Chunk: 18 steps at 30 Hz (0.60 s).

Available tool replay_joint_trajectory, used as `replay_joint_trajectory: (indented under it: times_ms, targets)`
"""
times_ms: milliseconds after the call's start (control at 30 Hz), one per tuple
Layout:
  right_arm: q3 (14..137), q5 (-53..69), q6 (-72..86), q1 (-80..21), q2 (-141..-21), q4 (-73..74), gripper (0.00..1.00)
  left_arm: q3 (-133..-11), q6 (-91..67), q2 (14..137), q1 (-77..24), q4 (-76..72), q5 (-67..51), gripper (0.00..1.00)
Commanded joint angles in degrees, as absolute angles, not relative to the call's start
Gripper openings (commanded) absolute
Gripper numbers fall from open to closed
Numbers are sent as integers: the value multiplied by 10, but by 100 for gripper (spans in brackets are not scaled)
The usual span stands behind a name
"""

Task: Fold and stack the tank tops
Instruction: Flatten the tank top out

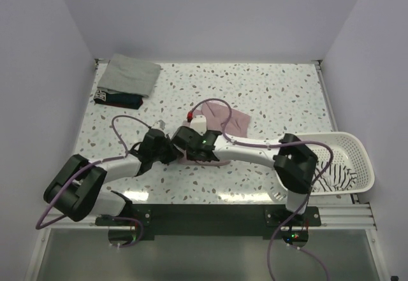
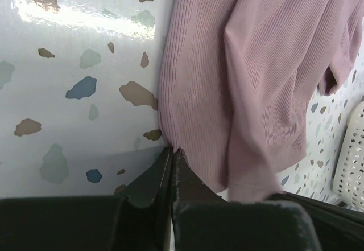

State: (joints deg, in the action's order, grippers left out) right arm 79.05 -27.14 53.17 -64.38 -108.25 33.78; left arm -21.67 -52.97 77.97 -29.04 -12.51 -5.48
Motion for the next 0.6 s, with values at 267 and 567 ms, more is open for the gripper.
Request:
replay_joint_trajectory:
  times_ms: [267, 567]
  targets:
    - [700, -377, 545, -558, -690, 442, 0, -351, -453, 590, -249, 201, -12, 0]
    - [931, -388, 408, -558, -549, 469, 0, -726, -450, 486, -246, 334, 12, 0]
